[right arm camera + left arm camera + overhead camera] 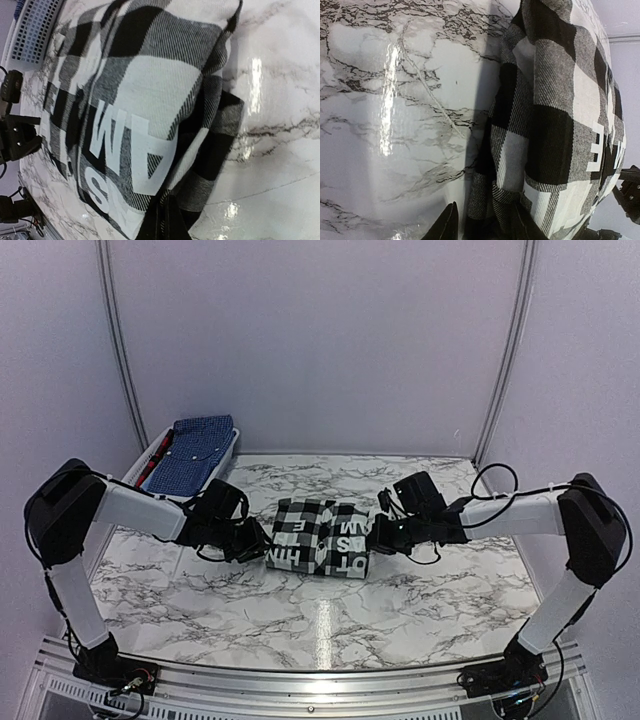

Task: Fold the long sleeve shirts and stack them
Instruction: Adjust the square-folded shirt at the center of the board.

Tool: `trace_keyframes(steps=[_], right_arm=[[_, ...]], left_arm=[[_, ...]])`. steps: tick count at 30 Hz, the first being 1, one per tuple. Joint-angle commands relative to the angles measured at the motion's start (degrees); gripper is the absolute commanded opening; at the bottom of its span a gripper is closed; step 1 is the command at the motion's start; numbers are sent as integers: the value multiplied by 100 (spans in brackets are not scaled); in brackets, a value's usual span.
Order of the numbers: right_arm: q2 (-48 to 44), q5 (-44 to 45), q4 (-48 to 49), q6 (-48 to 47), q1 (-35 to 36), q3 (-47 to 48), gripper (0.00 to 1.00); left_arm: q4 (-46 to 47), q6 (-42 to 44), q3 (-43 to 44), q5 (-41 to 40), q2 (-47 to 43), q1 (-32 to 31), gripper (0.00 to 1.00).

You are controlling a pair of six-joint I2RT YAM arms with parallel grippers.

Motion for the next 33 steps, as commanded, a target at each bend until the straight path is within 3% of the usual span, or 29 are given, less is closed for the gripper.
trace_keyframes(steps=[1,9,14,20,26,33], right_arm=[[108,-142,391,231,81,-571,0],[194,-102,620,87,83,-812,0],[-550,435,-306,-121,82,-603,21],[-1350,788,-790,-236,81,-258,22],[-630,236,-70,-195,128,221,16],[478,-18,540,-211,82,585,14]], left_arm=[[185,-83,83,-91,140,-81,37],[-73,25,143,-257,-5,-96,36],[-911,569,371,-629,-495,9,35],[-1564,1009,748,-783,-830,-62,28],[-1538,1089,1134,-495,-466,-325,17],[-1071,1191,1229,140,362,-332,13]])
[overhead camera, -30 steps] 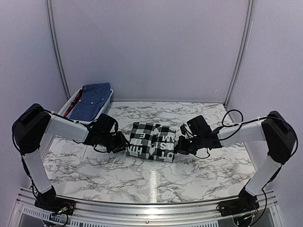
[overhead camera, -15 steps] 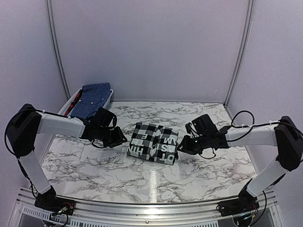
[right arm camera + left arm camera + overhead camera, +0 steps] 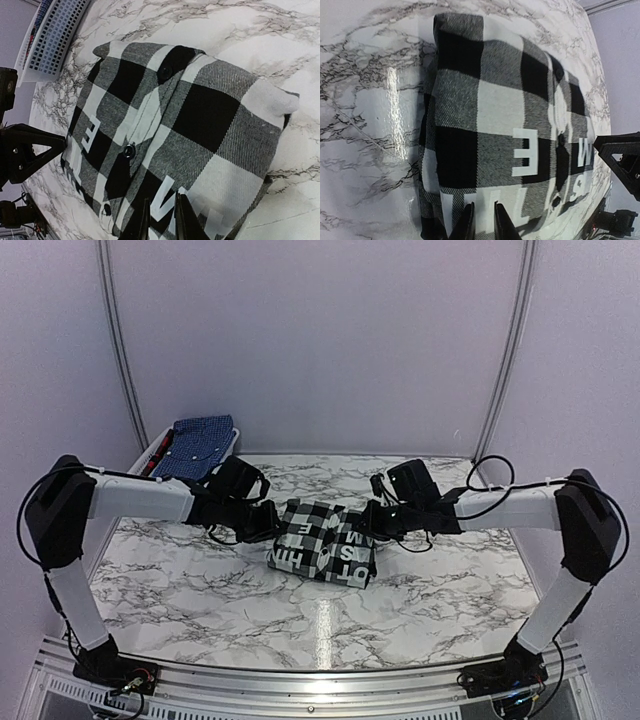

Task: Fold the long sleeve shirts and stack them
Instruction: Adjust the square-folded shirt at the center of the board.

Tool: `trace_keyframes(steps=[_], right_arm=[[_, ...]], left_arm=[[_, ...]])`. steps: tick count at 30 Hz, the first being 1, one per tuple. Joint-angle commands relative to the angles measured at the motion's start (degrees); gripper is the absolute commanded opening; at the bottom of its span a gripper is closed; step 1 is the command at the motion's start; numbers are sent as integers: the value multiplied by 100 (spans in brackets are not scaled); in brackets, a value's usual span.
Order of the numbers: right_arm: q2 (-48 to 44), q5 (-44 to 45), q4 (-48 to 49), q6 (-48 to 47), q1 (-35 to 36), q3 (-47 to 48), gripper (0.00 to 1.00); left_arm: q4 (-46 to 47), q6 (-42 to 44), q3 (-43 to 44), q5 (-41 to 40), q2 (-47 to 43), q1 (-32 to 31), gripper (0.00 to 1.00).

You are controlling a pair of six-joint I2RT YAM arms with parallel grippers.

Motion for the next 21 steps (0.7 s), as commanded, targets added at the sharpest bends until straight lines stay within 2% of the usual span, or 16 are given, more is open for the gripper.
trace_keyframes(steps=[1,8,12,18,21], right_arm=[[504,-251,608,8,-92,83,14],[970,-513,1100,80,-517,-535,14],[774,-436,829,-69,-488,-420,14],[-34,375,-304,-243,94,45,15],[-245,326,-166,41,480,-101,15]], left_arm=[[233,166,-71,534,555,26,13],[677,136,-624,654,749,34,13],[677,167,-739,540,457,33,13],[191,347,-553,213,4,27,14],[90,376,-464,132,-21,26,15]])
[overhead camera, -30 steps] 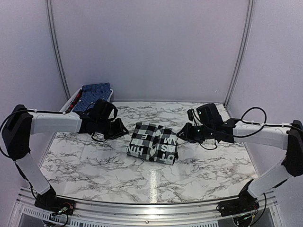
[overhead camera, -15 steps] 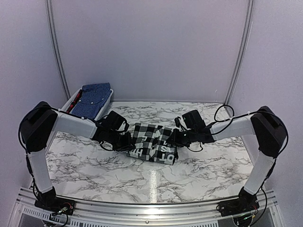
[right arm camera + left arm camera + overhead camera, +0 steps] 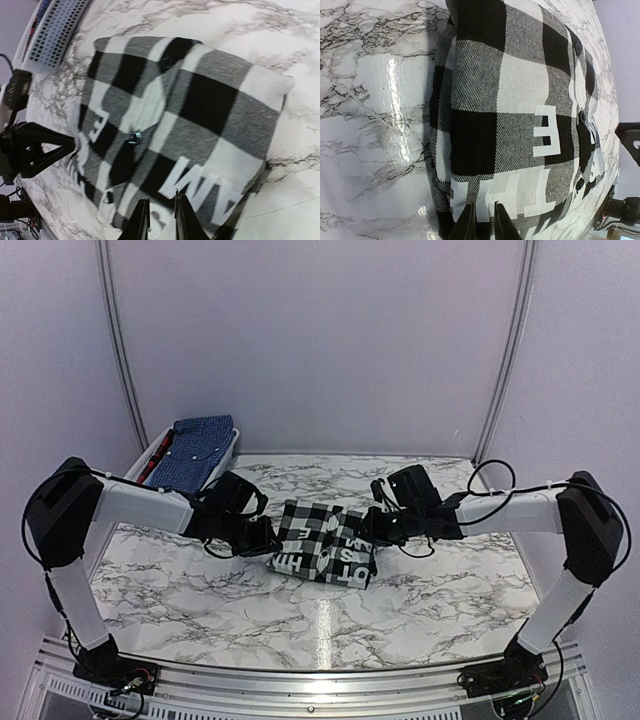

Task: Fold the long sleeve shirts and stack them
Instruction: Adjust the square-folded shirt at the center of the board.

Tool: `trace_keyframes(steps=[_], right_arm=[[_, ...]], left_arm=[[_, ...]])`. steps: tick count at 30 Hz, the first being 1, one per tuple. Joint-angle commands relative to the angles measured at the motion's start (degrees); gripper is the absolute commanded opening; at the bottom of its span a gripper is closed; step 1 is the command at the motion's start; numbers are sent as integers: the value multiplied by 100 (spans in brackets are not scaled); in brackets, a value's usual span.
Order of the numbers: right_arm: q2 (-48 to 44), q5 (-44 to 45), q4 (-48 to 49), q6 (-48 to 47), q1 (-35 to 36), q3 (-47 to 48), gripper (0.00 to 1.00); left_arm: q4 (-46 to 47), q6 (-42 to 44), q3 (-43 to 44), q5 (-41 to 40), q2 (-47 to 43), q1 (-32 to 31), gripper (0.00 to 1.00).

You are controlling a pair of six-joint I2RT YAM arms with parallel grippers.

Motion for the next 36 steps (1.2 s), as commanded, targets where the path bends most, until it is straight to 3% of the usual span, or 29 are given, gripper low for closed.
trace_keyframes(steps=[1,5,14,24,27,36], right_arm=[[-350,230,-195,233,642,70,15],[-119,103,178,469,923,-233,15],[-36,-125,1001,804,702,-1475,15],[-764,-81,433,578,568,-1209,18],[-924,-161,402,496,398,-1116,24],[-768,-652,779,124,-237,-1311,65]], left_arm=[[-412,185,203,-214,-159,9,15],[-464,238,391,-122,10,50,15],[-563,398,625,100,220,226,16],[-624,518,709,276,57,446,20],[-761,593,732,207,91,446,23],[-811,643,608,35,138,447,27]])
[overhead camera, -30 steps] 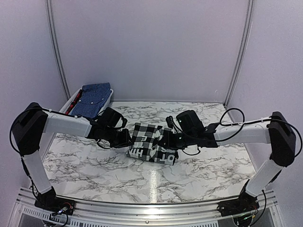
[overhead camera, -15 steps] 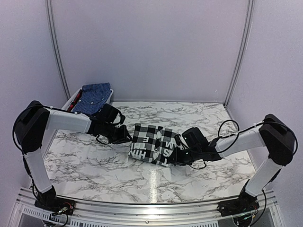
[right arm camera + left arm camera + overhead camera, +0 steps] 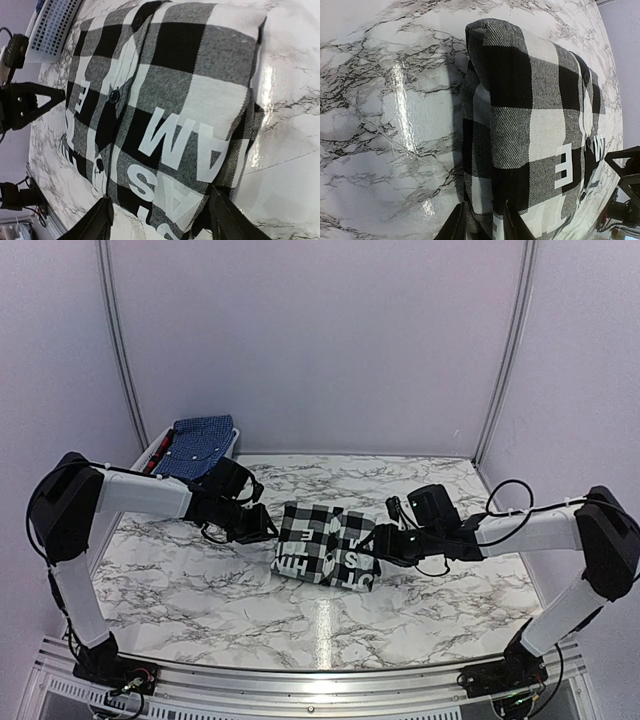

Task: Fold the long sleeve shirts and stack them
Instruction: Adjust the square-folded shirt at the center of the board.

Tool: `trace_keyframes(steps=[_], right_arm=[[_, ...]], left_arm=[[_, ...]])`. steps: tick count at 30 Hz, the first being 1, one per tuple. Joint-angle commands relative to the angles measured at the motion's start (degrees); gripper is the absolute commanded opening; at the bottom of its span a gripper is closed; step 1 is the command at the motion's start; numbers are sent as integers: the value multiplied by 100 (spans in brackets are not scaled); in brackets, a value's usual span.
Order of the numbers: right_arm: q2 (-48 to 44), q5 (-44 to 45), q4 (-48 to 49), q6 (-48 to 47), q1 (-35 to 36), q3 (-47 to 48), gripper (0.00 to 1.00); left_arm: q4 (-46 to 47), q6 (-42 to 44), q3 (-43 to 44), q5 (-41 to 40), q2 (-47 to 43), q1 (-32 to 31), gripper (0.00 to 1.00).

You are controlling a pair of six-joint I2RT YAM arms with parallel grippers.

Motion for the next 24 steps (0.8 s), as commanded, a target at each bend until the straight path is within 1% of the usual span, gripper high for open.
trace_keyframes(steps=[1,4,9,15,18,24], right_arm=[[178,-350,272,-303,-314,-67,68],[437,-686,635,-323,-492,-171,69],[870,-908,1006,-344,-636,-242,69],[1221,-990,1241,-355,-754,-341,69],[1417,-1117,1418,-279,-753,-370,68],[1484,-1069,1489,-236,-758,-440,65]], left_arm=[[-173,145,9,-127,-26,11,27],[-186,143,35,-107,2,12,27],[-186,148,57,-107,13,11,27],[-208,146,95,-92,-10,-13,27],[-209,163,167,-89,18,-77,27],[-224,134,244,-184,-39,-164,27]])
